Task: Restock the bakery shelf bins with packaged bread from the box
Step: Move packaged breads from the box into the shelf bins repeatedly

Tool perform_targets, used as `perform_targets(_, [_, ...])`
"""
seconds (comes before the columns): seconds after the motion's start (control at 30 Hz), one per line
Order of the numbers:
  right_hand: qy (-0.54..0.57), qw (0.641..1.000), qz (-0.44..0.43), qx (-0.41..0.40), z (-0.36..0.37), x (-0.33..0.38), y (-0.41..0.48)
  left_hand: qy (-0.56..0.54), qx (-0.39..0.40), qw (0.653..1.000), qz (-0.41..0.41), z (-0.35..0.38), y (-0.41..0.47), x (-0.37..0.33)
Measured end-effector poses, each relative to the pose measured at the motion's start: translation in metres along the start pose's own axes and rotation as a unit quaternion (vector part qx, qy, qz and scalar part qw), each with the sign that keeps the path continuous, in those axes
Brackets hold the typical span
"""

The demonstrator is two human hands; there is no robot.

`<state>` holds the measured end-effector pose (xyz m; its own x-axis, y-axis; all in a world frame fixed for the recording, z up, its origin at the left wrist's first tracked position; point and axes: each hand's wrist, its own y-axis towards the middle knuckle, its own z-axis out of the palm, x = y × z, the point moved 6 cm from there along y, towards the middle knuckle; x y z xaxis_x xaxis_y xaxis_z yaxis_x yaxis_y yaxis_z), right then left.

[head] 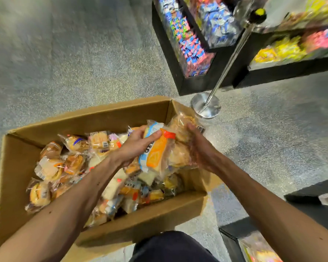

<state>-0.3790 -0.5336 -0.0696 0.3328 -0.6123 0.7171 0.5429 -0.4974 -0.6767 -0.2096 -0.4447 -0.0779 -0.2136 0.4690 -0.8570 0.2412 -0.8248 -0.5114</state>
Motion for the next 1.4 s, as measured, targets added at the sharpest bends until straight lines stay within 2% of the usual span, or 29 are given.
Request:
perform_targets(0.17, [0.081, 0.994, -0.075, -0.013, -0.050, 0.038, -0.105, 0.124, 0.058, 0.984, 0.113, 0.089, -0.032, -0.088])
perform_targets(0.3, [0.123, 0.975, -0.158, -0.092, -0.115, 0.033, -0.206, 0.209, 0.107, 0.952, 0.194, 0.193, -0.080, -0.140])
perform_targets(0.43, [0.143, 0.947, -0.226, -0.176, -0.179, 0.005, -0.325, 0.279, 0.170, 0.915, 0.238, 0.313, -0.143, -0.167])
perform_targets(0.6, [0.155, 0.887, -0.285, -0.328, -0.254, -0.057, -0.486, 0.226, 0.322, 0.905, 0.161, 0.471, -0.232, -0.155])
perform_targets(0.77, [0.213, 0.800, -0.325, -0.457, -0.303, -0.130, -0.625, 0.176, 0.462, 0.867, 0.064, 0.600, -0.325, -0.121])
perform_targets(0.93, [0.228, 0.755, -0.330, -0.519, -0.331, -0.179, -0.712, 0.167, 0.514, 0.841, -0.012, 0.683, -0.373, -0.095])
perform_targets(1.0, [0.233, 0.728, -0.341, -0.547, -0.339, -0.188, -0.737, 0.181, 0.527, 0.831, -0.009, 0.712, -0.385, -0.098])
perform_targets(1.13, [0.223, 0.705, -0.356, -0.571, -0.362, -0.181, -0.773, 0.170, 0.541, 0.820, 0.080, 0.766, -0.395, -0.125])
perform_targets(1.27, [0.179, 0.685, -0.382, -0.595, -0.401, -0.144, -0.800, 0.170, 0.538, 0.806, 0.182, 0.816, -0.384, -0.172])
perform_targets(1.4, [0.140, 0.675, -0.398, -0.606, -0.447, -0.087, -0.815, 0.186, 0.524, 0.765, 0.324, 0.867, -0.362, -0.245])
